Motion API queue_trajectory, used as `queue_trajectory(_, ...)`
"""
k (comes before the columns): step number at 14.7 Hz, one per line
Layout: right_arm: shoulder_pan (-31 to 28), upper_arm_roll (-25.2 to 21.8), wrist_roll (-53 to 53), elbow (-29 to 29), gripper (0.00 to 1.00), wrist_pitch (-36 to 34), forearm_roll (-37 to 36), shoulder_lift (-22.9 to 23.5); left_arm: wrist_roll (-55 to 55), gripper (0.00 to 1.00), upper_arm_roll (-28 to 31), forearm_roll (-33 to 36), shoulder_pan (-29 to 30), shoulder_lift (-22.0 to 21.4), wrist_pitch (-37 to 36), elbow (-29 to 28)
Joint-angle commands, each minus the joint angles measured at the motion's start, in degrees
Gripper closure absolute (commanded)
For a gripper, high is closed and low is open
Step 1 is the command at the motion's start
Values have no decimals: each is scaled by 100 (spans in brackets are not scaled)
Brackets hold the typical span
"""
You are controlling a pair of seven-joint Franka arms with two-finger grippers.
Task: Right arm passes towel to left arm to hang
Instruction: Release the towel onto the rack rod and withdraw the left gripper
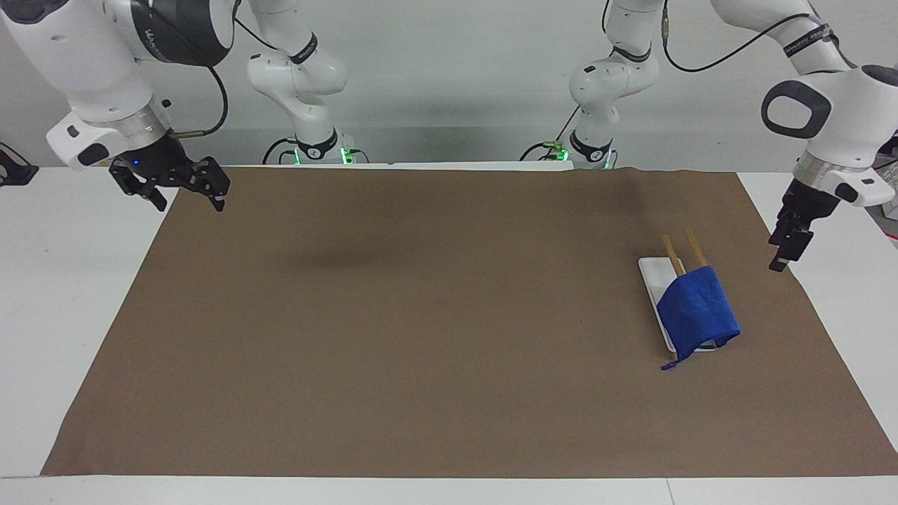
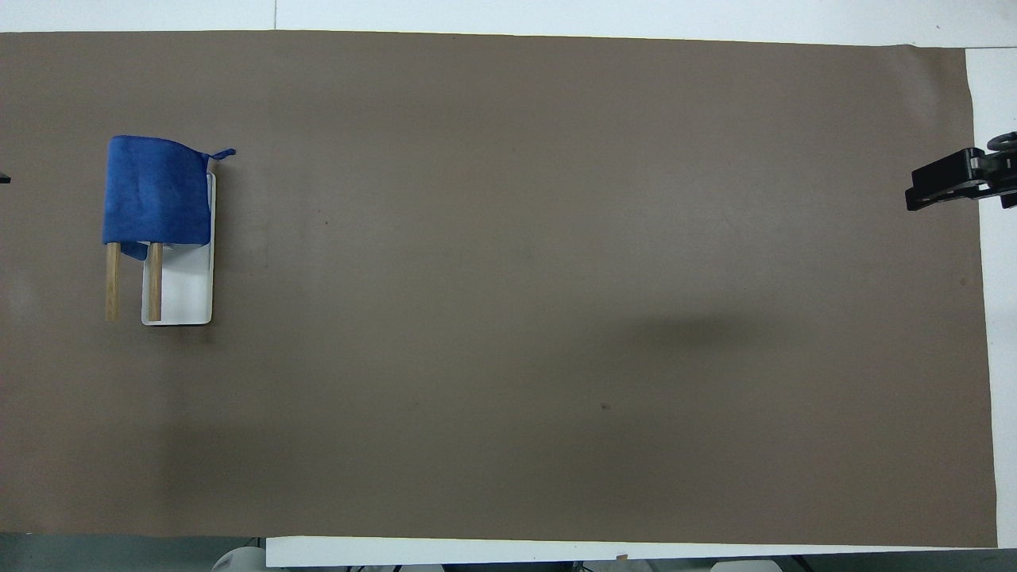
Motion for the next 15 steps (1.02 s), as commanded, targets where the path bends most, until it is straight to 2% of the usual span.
queue_trajectory(1, 44, -68, -159, -22, 1, -33, -40, -91, 110, 0, -26, 351, -254, 173, -940, 729)
queue_trajectory(4, 44, -68, -202, -48, 1, -51, -40, -284, 696, 0, -53, 816, -921, 155, -2021, 1230)
queue_trajectory(8, -17, -25, -185, -382, 1, -86, -31, -505, 2443, 0, -70, 835, -1432, 129, -3953, 2118)
queue_trajectory(10, -61, -7, -185, -382, 1, -86, -22, -505, 2895, 0, -27, 852, -1739, 76, -4719, 2365)
queue_trajectory(12, -97, -16, -167, -365, 1, -86, -22, -496, 2914, 0, 0, 818, -1881, 120, -4995, 2531)
queue_trajectory(15, -35, -16, -159, -382, 1, -130, -22, -505, 2958, 0, 35, 485, -1838, 199, -4978, 2594)
